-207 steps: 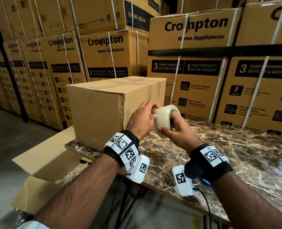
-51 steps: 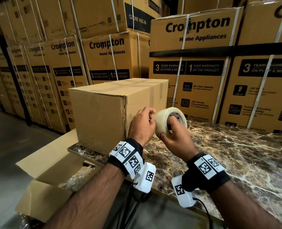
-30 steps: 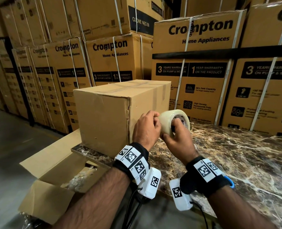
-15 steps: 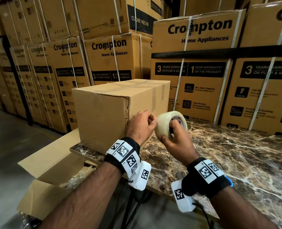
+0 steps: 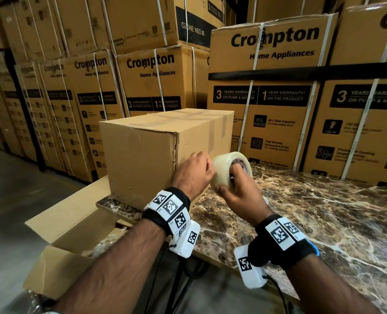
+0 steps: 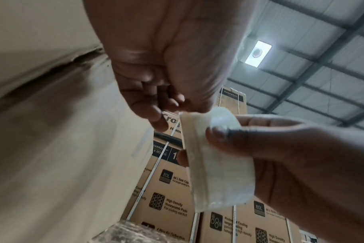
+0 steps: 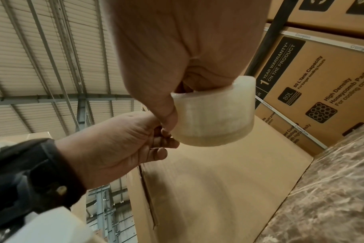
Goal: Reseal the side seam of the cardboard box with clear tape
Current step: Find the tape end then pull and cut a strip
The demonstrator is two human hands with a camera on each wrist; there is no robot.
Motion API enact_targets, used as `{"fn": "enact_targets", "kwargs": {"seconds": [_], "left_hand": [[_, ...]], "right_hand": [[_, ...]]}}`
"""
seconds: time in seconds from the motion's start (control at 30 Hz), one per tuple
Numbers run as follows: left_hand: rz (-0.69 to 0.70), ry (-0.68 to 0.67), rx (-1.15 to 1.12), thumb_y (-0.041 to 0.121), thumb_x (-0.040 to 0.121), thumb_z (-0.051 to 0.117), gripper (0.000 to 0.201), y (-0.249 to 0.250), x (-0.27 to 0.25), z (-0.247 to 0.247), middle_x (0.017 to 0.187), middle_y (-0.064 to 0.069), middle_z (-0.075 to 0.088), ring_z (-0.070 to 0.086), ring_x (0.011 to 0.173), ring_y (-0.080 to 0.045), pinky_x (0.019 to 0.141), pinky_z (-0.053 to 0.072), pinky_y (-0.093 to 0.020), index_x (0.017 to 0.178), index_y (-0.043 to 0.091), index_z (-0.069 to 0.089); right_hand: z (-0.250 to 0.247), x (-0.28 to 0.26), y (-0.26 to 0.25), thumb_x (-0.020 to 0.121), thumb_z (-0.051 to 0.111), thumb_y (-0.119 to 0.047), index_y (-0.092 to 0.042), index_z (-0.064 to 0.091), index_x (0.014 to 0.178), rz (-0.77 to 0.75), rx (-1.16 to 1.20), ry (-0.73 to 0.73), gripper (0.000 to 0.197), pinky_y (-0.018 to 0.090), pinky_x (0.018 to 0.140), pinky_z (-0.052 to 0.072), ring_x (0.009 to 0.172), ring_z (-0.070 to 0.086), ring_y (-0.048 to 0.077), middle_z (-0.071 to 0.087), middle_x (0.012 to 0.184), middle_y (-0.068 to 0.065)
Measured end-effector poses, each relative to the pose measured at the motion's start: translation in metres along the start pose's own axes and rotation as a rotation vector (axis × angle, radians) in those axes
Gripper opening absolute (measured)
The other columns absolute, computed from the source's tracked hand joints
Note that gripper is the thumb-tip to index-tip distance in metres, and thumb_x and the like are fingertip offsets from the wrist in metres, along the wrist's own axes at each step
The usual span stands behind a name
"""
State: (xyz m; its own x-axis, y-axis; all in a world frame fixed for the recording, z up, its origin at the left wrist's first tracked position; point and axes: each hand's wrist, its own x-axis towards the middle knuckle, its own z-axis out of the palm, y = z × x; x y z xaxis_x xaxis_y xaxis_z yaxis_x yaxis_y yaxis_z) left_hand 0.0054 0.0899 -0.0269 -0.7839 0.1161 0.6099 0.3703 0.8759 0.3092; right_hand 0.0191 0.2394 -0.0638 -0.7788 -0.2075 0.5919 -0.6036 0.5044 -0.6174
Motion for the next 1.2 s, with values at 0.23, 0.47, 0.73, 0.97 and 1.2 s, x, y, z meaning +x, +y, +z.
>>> {"fn": "enact_targets", "kwargs": {"seconds": [0.23,0.47,0.73,0.97,1.2], "left_hand": [[0.021,0.035,-0.078,0.023,0.097,0.041,0.009,-0.005,-0.008,0.011,0.09,-0.001,0.051,0.048,0.078,-0.018,0.068,0.037,-0.03,0.091,0.017,0.044],[-0.092,0.003,-0.36,0.031,0.093,0.06,0.027,-0.011,0.003,0.004,0.101,0.0,0.06,0.058,0.091,-0.015,0.081,0.051,-0.029,0.113,0.013,0.054],[-0.158,0.07,-0.33,0.021,0.088,0.067,0.002,-0.004,0.001,0.01,0.087,0.003,0.071,0.065,0.084,-0.015,0.083,0.056,-0.036,0.087,0.02,0.069],[-0.078,0.151,-0.164,0.019,0.092,0.053,0.009,0.005,-0.001,0.007,0.095,-0.001,0.064,0.058,0.084,-0.018,0.077,0.052,-0.034,0.09,0.015,0.061],[-0.059,0.078,-0.154,0.014,0.096,0.048,0.011,0.002,0.0,0.006,0.099,-0.002,0.061,0.054,0.086,-0.015,0.073,0.04,-0.023,0.088,0.017,0.055]], "right_hand": [[0.007,0.01,0.004,0.09,0.065,-0.021,-0.012,0.049,0.106,0.087,0.052,-0.035,0.025,0.046,0.077,0.058,0.093,0.063,0.029,0.063,0.102,0.008],[0.006,0.008,0.017,0.092,0.062,-0.024,-0.011,0.046,0.124,0.143,0.125,-0.059,0.038,0.045,0.09,0.056,0.109,0.06,0.026,0.058,0.123,0.01],[0.001,0.005,0.013,0.086,0.062,-0.028,-0.011,0.045,0.116,0.084,0.088,-0.058,0.039,0.05,0.083,0.056,0.101,0.06,0.027,0.058,0.113,0.01],[-0.004,0.0,0.011,0.085,0.063,-0.03,-0.018,0.041,0.121,0.051,0.088,-0.167,0.044,0.045,0.082,0.058,0.104,0.063,0.022,0.059,0.117,0.005],[-0.004,0.005,0.009,0.093,0.059,-0.029,-0.011,0.05,0.116,0.077,0.018,-0.149,0.031,0.03,0.071,0.055,0.092,0.063,0.022,0.063,0.106,0.007]]}}
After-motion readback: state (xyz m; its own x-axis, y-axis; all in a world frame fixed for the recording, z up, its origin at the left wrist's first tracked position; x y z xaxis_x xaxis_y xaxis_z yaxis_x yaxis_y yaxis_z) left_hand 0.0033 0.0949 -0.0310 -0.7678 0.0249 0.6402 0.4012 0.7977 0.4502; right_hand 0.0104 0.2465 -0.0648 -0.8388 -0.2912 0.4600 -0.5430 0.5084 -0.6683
